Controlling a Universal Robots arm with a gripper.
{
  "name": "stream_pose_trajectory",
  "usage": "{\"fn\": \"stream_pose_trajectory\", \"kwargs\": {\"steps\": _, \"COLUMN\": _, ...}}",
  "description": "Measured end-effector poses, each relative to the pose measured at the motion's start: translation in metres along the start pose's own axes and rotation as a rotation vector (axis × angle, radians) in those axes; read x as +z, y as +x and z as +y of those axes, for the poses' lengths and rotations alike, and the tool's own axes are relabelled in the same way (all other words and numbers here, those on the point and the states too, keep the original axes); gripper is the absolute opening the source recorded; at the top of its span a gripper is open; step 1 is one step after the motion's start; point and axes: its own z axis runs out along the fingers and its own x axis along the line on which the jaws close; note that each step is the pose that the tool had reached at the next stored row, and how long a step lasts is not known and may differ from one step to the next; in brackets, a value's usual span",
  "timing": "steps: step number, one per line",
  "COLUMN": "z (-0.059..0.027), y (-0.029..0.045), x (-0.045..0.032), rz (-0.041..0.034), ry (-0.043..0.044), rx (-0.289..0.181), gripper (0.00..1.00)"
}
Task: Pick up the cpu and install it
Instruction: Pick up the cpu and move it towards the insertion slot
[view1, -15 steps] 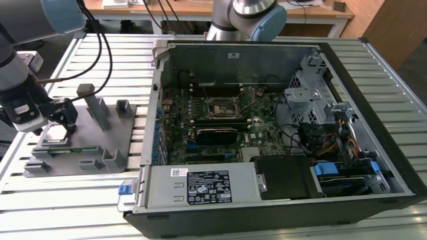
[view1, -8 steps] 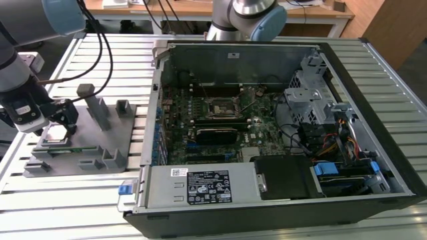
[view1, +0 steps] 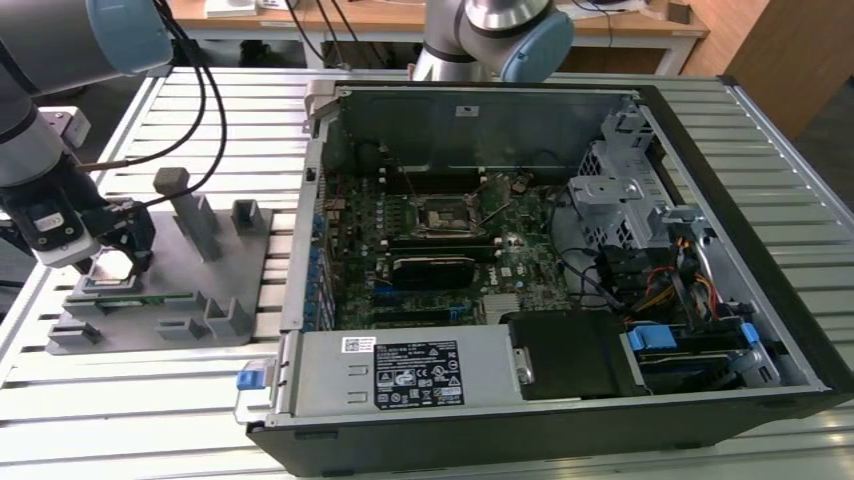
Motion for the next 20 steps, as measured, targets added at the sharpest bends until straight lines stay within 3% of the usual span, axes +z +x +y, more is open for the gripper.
{"fn": "stream_pose_trajectory", "kwargs": {"steps": 6, "z": 0.0005, "y": 0.0000, "x": 0.0008, "rz": -0.0003, "ry": -0.0002, "rx": 0.000, "gripper": 0.68}}
{"fn": "stream_pose_trajectory", "kwargs": {"steps": 7, "z": 0.0006, "y": 0.0000, "x": 0.0007, "rz": -0.0003, "ry": -0.0001, "rx": 0.000, "gripper": 0.61}}
{"fn": "stream_pose_trajectory", "kwargs": {"steps": 16, "z": 0.0009, "y": 0.0000, "x": 0.0007, "rz": -0.0002, "ry": -0.0001, "rx": 0.000, "gripper": 0.61}}
{"fn": "stream_pose_trajectory", "kwargs": {"steps": 20, "z": 0.0011, "y": -0.0001, "x": 0.0007, "rz": -0.0003, "ry": -0.0001, "rx": 0.000, "gripper": 0.68}}
